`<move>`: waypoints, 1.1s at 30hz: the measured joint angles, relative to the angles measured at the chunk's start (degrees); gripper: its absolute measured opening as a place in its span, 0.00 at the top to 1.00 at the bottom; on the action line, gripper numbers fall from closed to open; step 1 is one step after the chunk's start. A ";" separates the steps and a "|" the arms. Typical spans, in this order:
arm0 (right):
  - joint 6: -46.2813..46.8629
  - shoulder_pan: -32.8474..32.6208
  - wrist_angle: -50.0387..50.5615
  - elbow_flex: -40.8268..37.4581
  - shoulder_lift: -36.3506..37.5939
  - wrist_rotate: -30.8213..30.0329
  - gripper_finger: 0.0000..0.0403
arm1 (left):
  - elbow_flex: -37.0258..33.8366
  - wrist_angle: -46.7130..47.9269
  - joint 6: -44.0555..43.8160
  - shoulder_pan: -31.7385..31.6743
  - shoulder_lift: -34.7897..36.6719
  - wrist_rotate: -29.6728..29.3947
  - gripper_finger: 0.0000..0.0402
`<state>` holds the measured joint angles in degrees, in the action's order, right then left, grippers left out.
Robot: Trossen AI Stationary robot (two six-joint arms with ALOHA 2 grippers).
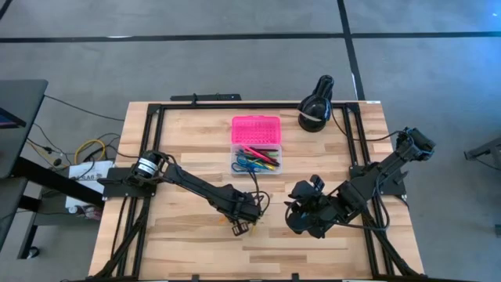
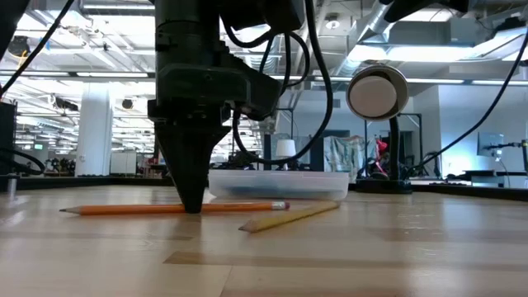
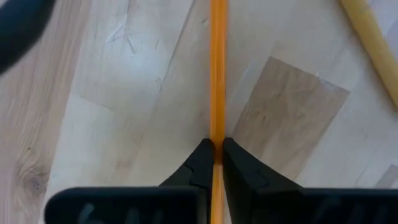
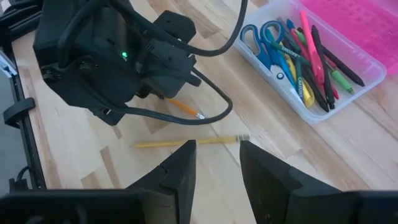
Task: Pick & place school supplies into a supply box
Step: Put the orange pencil into the pink supply box
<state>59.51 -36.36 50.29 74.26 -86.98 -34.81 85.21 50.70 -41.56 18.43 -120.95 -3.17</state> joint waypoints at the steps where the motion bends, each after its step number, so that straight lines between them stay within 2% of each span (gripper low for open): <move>1: 0.05 0.00 -0.07 0.00 0.00 0.00 0.71 | 0.02 0.40 0.40 -0.06 0.00 0.16 0.97; 9: 1.49 -1.36 -0.03 0.00 0.00 -0.34 0.71 | 0.03 1.99 3.03 -0.61 0.02 3.45 0.99; 18: 5.31 -5.13 0.23 0.00 0.00 -4.78 0.71 | -0.36 3.76 5.64 -0.64 1.26 6.00 0.99; 24: 6.93 -7.09 0.40 0.00 0.00 -7.39 0.71 | -0.39 4.96 6.12 -1.85 4.23 5.83 0.99; 30: 6.97 -7.52 0.43 0.00 0.00 -7.54 0.71 | -0.29 5.70 6.54 -2.44 6.88 5.21 0.99; 33: 6.95 -7.50 0.45 0.00 0.00 -7.54 0.71 | -0.28 6.10 7.08 -2.68 7.28 1.65 0.99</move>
<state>66.46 -43.86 50.74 74.26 -86.98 -42.35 84.93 56.80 -34.48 15.76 -113.67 -1.52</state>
